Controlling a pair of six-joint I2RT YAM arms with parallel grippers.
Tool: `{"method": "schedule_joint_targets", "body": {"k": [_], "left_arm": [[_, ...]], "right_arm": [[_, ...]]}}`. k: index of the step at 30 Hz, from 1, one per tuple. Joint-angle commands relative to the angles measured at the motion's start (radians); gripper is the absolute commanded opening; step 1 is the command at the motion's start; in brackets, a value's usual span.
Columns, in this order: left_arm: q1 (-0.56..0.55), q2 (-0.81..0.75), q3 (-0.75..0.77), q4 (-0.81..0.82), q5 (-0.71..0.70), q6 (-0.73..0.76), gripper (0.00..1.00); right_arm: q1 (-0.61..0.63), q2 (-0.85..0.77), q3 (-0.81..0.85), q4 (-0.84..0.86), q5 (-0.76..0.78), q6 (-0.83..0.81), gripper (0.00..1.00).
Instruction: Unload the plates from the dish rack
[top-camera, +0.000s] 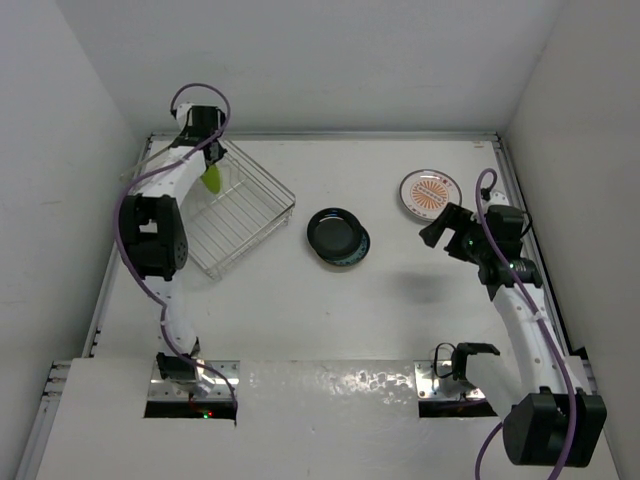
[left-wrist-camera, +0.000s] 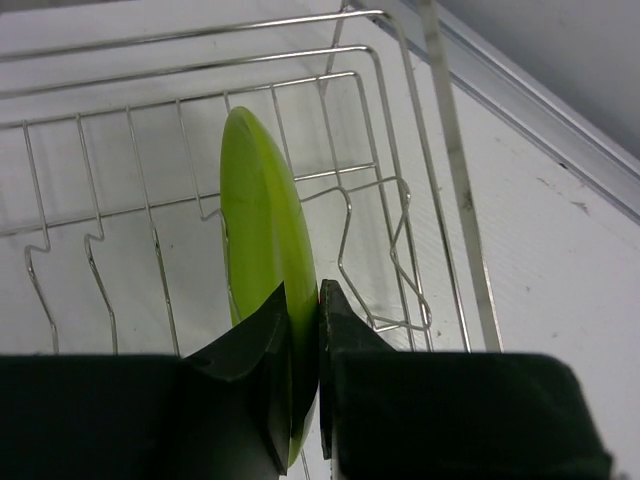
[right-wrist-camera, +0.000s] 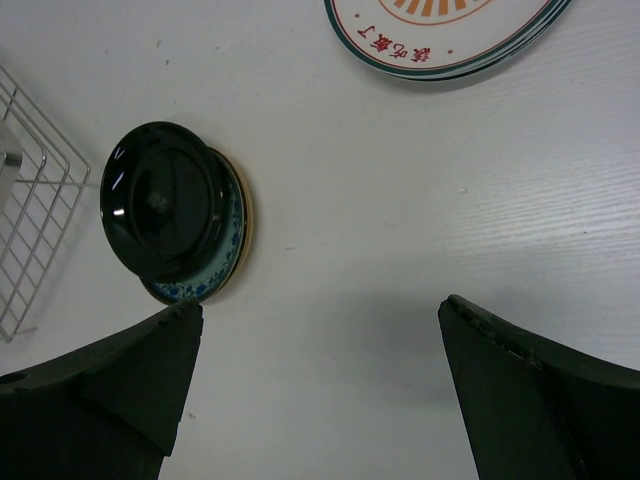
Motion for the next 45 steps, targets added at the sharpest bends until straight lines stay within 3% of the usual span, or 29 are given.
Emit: {"method": "schedule_joint_targets", "body": {"k": [1,6,10,15,20,25,34,45], "left_arm": [[0.01,-0.111,0.051,0.038,0.023,0.091,0.07],[0.001,-0.149,0.179,-0.019,0.124,0.165,0.05],[-0.066,-0.203,0.239,-0.048,0.126,0.223,0.05],[-0.331,-0.266,0.236,0.003,0.078,0.329,0.05],[-0.625,-0.211,0.243,-0.05,-0.067,0.384,0.05],[-0.784,-0.117,0.236,-0.135,-0.198,0.348,0.04],[-0.904,-0.001,0.198,-0.217,-0.316,0.297,0.11],[-0.916,0.053,0.131,-0.195,-0.338,0.294,0.14]], "right_arm": [[0.001,-0.029,0.012,0.034,-0.009,-0.003,0.99],[0.001,-0.051,0.033,0.011,0.002,-0.005,0.99],[0.0,-0.066,0.053,-0.025,0.063,0.006,0.99],[0.0,-0.116,0.059,-0.068,0.173,0.057,0.99],[0.0,-0.17,0.111,-0.136,0.235,0.057,0.99],[-0.002,-0.222,0.186,-0.228,0.31,0.032,0.99],[-0.002,-0.253,0.208,-0.258,0.305,0.032,0.99],[-0.002,-0.233,0.154,-0.209,0.255,0.032,0.99]]}}
